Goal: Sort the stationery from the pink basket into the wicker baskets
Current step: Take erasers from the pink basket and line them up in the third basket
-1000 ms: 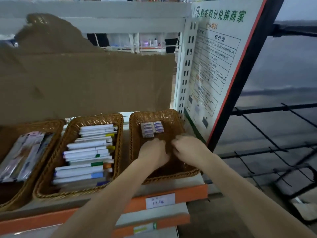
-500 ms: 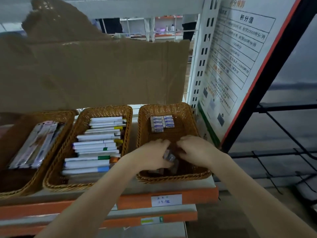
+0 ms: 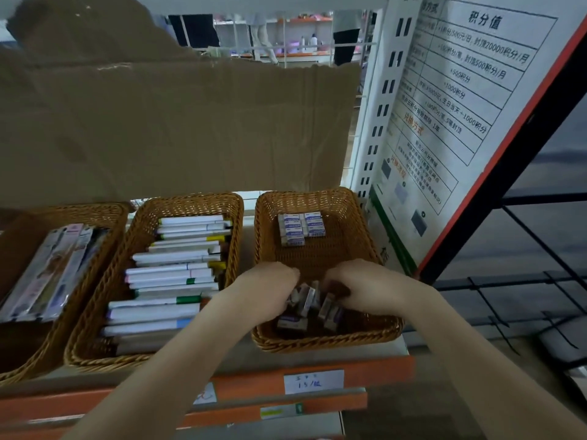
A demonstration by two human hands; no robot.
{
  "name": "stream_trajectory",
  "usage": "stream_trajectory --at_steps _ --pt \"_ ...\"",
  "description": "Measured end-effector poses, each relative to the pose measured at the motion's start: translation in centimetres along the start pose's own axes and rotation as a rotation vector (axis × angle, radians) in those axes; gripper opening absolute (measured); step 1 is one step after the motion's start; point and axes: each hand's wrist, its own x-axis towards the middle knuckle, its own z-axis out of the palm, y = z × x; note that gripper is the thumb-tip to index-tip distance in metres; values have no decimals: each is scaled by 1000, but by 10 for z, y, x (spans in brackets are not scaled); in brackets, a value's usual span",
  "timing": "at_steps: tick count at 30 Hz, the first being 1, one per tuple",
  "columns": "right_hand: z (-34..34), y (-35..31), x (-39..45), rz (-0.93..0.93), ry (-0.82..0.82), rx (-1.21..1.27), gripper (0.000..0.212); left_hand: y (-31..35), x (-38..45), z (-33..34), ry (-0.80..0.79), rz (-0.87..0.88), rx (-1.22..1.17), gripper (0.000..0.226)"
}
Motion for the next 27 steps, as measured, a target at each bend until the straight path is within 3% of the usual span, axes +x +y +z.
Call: stream_trajectory --at_steps 4,8,11,14,19,22,24,25,27 --pt "3 -3 2 -62 -21 -9 26 1 0 4 49 -10 2 13" --pt "-7 2 -4 -61 66 103 12 -5 -3 1 127 -25 -216 19" --pt "-20 5 -10 -16 178 359 8 -15 -10 -5 236 -47 -445 23" --pt "-25 4 -11 -31 229 694 9 -18 -12 -8 298 -36 -831 19" --pt "-22 3 -7 0 269 946 12 -15 -7 -3 408 -80 -1211 9" --pt "-20 4 -3 53 287 1314 13 -14 -6 -1 405 -133 -1473 12" --pt "-19 4 0 107 307 1417 14 -14 -6 -1 358 -118 -1642 19" --pt "-19 3 1 121 305 1408 14 -14 -5 -1 344 -107 -1661 24" --pt "-17 1 5 119 284 1325 14 -14 -2 1 377 -118 -1476 31"
